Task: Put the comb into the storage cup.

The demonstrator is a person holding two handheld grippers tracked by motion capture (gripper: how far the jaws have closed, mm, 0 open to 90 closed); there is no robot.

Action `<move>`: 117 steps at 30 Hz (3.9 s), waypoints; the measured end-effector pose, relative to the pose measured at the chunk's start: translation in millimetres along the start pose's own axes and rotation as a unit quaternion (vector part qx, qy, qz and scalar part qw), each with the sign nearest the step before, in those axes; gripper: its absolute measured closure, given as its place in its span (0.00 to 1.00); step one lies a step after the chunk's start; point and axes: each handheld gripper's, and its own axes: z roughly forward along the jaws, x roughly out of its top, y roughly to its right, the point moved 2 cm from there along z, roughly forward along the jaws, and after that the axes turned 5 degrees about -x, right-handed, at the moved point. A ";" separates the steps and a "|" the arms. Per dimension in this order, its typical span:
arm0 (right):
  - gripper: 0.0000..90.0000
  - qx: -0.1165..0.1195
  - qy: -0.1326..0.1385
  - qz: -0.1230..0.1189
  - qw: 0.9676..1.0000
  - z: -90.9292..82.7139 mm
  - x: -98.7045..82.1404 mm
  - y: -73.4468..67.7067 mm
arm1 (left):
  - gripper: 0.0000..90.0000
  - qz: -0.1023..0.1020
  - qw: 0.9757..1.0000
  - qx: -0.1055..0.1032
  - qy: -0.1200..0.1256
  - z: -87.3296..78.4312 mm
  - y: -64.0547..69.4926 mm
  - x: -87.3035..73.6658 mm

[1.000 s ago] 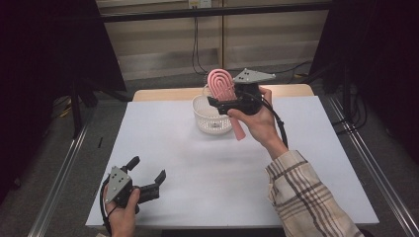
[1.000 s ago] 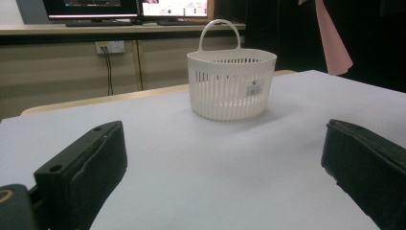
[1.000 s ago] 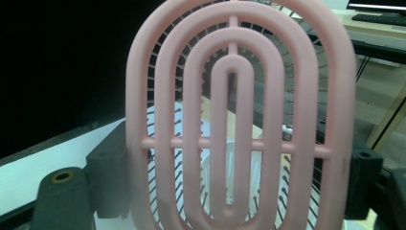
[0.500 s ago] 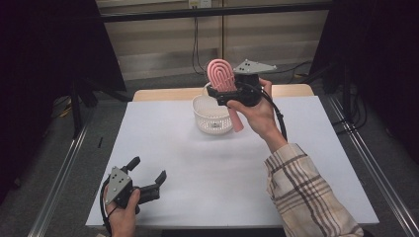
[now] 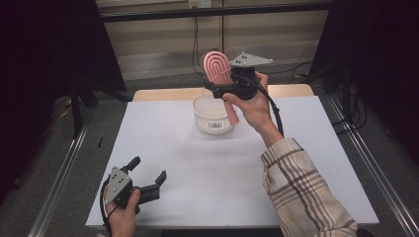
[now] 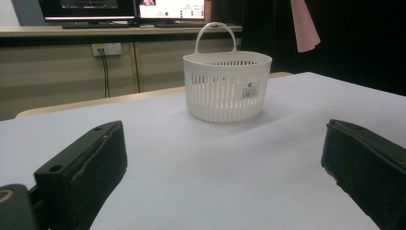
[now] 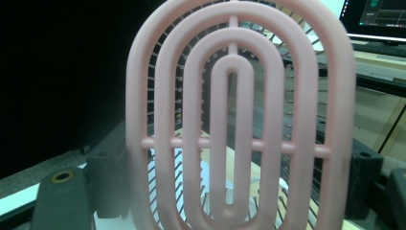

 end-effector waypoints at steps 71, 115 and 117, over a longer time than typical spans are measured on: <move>0.22 -0.049 0.016 0.019 0.999 68.9 -12.0 33.3 | 0.02 -0.001 1.000 -0.004 0.000 0.0 -0.2 -0.2; 0.22 -0.046 -0.032 0.023 0.998 80.0 -63.5 35.1 | 0.02 0.001 1.000 -0.008 -0.009 0.7 -0.3 -1.4; 0.22 -0.044 -0.033 0.021 0.998 80.2 -65.5 34.4 | 0.02 0.000 1.000 -0.008 -0.009 0.9 -0.2 -1.5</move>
